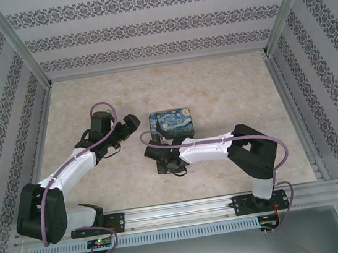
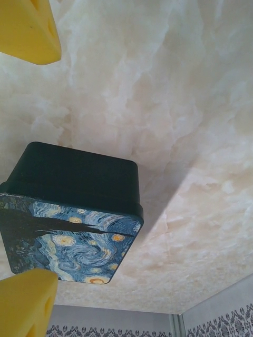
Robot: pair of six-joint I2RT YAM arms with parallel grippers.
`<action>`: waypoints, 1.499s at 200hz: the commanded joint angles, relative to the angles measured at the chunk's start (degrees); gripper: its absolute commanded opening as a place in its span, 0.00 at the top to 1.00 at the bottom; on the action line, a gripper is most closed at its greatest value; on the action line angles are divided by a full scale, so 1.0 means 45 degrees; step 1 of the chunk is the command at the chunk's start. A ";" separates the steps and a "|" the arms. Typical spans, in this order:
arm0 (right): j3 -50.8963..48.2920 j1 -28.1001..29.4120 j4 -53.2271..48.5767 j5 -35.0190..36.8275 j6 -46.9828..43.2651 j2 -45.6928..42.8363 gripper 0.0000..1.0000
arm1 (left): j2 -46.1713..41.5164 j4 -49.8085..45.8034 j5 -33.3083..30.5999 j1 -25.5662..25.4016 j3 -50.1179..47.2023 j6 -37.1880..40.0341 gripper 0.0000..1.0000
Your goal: Unlock the padlock with the key
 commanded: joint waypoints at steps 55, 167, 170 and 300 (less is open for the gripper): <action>0.0712 0.0211 -0.0607 -0.0002 -0.0043 0.1027 0.61 | -0.0438 0.0152 0.0306 0.0237 -0.0210 -0.0282 0.01; 0.0612 0.0388 -0.0443 0.0028 0.0282 0.1375 0.91 | -0.0432 0.0438 0.0673 0.0242 -0.0285 -0.0693 0.01; 0.0592 0.0388 -0.0438 0.0046 0.0307 0.1349 0.91 | -0.0429 0.0436 0.0674 0.0237 -0.0267 -0.0688 0.01; -0.1584 -0.0225 0.0877 0.0384 -0.0195 -0.1870 1.00 | -0.0428 -0.0180 0.1494 0.0211 0.0184 -0.0833 0.00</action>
